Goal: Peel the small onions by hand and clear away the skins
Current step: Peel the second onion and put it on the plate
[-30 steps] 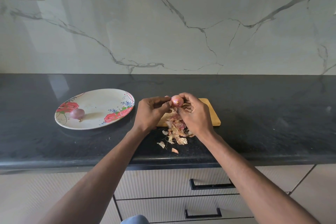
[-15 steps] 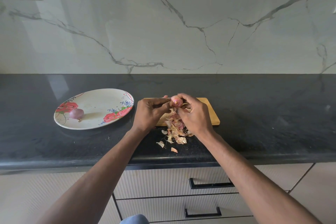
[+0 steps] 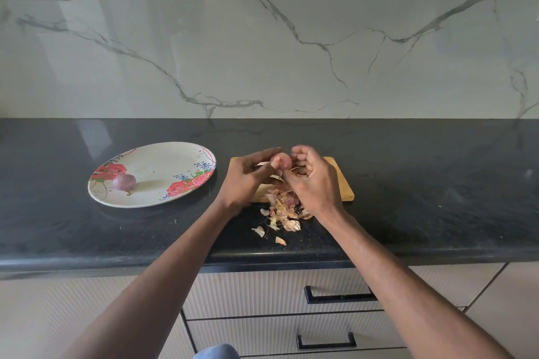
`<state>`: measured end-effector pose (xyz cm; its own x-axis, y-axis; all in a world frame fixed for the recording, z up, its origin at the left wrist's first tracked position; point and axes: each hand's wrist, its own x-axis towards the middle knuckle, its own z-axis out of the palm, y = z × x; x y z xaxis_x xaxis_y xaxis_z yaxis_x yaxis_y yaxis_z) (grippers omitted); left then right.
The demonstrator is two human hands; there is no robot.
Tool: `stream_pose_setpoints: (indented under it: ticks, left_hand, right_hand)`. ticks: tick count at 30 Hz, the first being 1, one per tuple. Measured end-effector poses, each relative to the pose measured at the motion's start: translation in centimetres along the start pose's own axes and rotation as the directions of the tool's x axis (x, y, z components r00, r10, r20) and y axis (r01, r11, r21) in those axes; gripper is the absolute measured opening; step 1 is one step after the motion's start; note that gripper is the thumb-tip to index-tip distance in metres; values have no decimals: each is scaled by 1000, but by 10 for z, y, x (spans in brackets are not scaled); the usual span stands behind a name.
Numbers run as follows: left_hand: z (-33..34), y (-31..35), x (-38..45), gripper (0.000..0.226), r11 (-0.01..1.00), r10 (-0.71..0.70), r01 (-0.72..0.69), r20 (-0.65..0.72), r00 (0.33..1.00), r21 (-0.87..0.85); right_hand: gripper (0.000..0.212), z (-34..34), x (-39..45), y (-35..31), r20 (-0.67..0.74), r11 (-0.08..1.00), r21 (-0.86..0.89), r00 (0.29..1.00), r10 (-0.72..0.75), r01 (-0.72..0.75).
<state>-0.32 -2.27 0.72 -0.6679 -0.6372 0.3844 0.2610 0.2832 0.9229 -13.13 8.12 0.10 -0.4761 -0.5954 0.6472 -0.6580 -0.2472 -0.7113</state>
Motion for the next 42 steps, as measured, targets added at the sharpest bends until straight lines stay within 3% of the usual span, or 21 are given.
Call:
stream_pose_setpoints:
  ticks: [4,9,16,21,29,38,42]
  left_hand:
    - [-2,4,1,34,984,-61,70,63,996,-164]
    - [-2,8,0,36,950,-104,111,39,994,-291]
    - [-1,6,0,39,947,-126,140,65,990,-290]
    - [0,3,0,28,977,-98,103,33,995,-185]
    - [3,4,-2,27,988,-73,74,15,997,-136]
    - [2,8,-4,23,985,-79,83,29,996,-153]
    - [1,6,-4,24,987,-86,89,34,996,-132]
  right_hand:
    - [22,-1,0,0,-14,997,76,1000,27,-26]
    - [17,-4,3,2,-47,999,30,999,17,-16]
    - [11,-4,4,1,-42,974,137,982,185,-177]
    - [9,-2,7,2,-23,933,209,952,306,-295]
    - [4,-3,3,1,-29,971,123,978,208,-203]
    - [13,-4,4,-1,-31,965,116,970,242,-237]
    - [5,-3,2,-3,-40,968,109,972,231,-226]
